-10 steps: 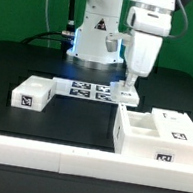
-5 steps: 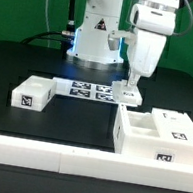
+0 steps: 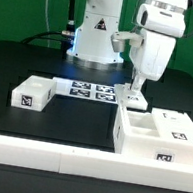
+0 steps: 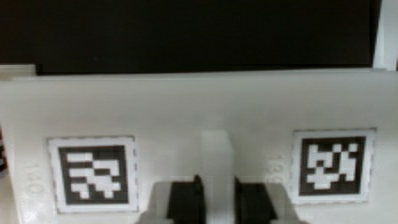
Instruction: Assemble cabinet
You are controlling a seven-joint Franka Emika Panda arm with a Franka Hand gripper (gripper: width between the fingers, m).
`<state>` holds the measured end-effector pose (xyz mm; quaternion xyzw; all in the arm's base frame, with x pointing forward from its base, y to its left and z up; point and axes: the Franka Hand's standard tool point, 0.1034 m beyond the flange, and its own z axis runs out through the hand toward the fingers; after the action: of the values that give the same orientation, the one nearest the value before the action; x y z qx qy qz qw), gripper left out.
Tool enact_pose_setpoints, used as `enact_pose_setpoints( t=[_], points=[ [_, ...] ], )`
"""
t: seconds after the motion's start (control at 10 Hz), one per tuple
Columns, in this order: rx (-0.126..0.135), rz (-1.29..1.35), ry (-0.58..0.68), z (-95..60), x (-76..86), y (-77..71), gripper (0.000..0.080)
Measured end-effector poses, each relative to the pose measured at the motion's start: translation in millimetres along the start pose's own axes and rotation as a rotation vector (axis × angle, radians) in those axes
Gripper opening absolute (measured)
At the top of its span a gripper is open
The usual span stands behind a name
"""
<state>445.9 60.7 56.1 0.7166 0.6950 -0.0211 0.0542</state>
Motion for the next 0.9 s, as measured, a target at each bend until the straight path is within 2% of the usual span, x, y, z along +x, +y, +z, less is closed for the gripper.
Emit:
enact_pose_setpoints(
  t=[0.1, 0.3, 0.9],
  points=[
    [0.007, 0.007, -0.005, -0.5, -0.3, 1.9, 0.0064],
    [-0.001, 0.007, -0.005, -3.3, 0.8, 9.7, 0.0064],
    [-0.011, 0.035, -0.007, -5.0, 6.0, 21.2, 0.0064]
  ],
)
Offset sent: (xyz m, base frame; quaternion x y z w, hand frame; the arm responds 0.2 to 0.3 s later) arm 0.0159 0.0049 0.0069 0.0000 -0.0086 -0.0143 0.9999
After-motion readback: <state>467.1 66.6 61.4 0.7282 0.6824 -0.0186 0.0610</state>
